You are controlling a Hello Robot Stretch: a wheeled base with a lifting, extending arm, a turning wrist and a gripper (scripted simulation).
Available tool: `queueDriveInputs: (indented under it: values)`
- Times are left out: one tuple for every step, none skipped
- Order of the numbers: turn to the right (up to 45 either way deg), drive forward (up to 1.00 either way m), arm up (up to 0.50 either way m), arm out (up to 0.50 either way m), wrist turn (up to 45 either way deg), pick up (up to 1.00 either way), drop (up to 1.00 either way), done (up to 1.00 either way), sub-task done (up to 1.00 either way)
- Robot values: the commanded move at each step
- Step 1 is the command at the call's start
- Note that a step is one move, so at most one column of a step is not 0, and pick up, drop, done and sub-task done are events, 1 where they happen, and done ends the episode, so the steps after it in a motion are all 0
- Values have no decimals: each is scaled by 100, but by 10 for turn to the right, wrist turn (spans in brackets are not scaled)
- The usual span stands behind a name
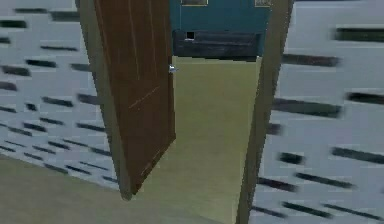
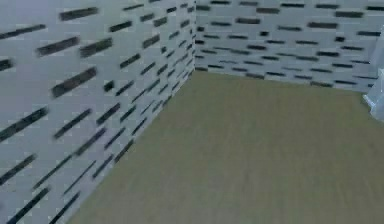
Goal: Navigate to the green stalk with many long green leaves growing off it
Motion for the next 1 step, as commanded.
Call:
queueDriveInputs:
  values:
    - [0,100,0,0,0,0,0,0,0]
